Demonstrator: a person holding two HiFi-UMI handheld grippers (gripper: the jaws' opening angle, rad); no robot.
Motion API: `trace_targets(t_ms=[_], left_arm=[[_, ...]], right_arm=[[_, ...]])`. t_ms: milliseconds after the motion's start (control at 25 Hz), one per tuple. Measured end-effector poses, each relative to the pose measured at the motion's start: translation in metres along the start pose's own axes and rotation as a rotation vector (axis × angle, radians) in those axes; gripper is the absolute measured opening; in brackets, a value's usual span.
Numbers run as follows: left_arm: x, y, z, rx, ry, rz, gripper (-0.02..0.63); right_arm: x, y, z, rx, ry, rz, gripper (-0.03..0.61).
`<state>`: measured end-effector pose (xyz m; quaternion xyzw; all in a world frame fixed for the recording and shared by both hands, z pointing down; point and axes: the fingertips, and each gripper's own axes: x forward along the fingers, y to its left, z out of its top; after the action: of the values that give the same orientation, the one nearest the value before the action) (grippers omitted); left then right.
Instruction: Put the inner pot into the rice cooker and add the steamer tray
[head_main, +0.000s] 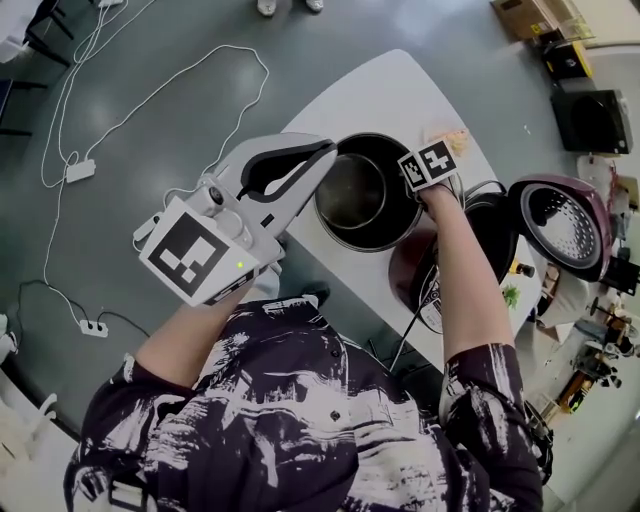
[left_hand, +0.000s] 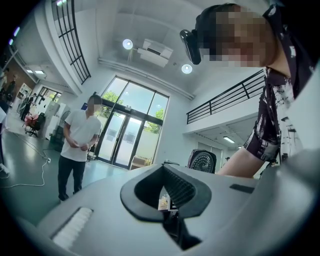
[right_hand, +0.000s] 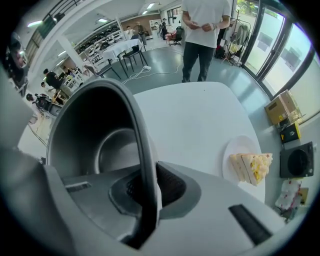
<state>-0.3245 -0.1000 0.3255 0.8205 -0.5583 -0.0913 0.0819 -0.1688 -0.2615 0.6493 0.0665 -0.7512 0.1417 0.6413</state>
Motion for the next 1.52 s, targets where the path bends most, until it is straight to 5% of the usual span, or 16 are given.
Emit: trace_targets(t_ms=[640, 1040, 1320, 1520], left_arm=[[0.016, -0.016, 0.013, 0.013, -0.001, -0.062, 0.005], [0.043, -0.054, 0.048, 0.047, -0.057, -0.161, 0.005], [0.074, -0.105, 0.078, 0.074, -0.106, -0.277, 0.005], [0.098, -0.139, 0.078, 0.072, -0.109, -0.375, 0.005]], right_arm=[[-0.029, 0.006, 0.005, 0.176, -0.108, 0.057, 0.002], [-0.143, -0.005, 0.018, 0.225, -0.267, 0.05, 0.003], [-0.24, -0.022, -0.028, 0.307, -0.372, 0.006, 0.003], [-0.276, -0.035, -0.099, 0.425, -0.404, -0.033, 0.003]])
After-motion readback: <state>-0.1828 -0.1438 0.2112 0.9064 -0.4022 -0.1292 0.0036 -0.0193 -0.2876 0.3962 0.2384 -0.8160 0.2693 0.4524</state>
